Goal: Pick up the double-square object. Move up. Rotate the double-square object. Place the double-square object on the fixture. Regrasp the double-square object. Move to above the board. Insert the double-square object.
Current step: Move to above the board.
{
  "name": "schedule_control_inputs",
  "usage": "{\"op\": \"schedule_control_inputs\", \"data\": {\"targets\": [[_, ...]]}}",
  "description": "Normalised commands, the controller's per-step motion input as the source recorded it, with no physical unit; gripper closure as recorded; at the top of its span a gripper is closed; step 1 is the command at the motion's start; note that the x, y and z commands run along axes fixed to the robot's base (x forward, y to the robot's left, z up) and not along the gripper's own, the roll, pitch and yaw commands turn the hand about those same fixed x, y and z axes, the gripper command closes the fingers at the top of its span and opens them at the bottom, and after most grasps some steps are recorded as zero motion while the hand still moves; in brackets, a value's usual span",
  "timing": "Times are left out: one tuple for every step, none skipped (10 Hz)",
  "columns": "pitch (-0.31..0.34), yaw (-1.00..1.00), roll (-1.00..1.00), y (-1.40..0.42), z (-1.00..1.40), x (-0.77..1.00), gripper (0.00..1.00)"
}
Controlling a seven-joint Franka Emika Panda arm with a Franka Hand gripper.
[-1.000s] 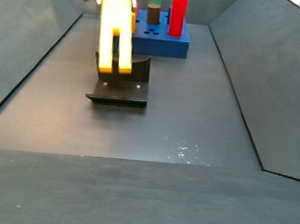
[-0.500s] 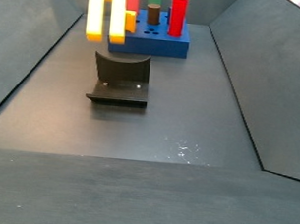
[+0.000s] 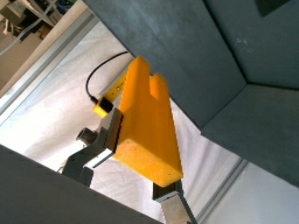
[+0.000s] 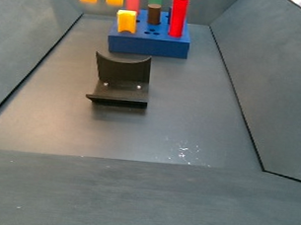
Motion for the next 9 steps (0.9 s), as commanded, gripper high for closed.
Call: {"op": "schedule_control_inputs", "data": {"targets": [[0.085,0.01,-0.06,0.01,0.51,-0.04,1.0],[0.103,0.02,-0.06,0.0,0.27,-0.02,1.0],[-0.002,-0.15,-1.0,-1.0,0.03,-0.51,1.0],[-0.008,-0.14,-1.0,-1.0,0.0,-0.51,1.0],[-0.013,-0.14,-1.0,-1.0,0.01,-0.54,1.0],[-0.019,-0.14,-1.0,-1.0,0.0,-0.56,1.0],[-0.023,-0.15,-1.0,-1.0,0.01,-0.58,1.0],[-0.022,-0.15,-1.0,-1.0,0.01,-0.61,1.0],[-0.023,-0.15,-1.0,-1.0,0.01,-0.63,1.0]]}}
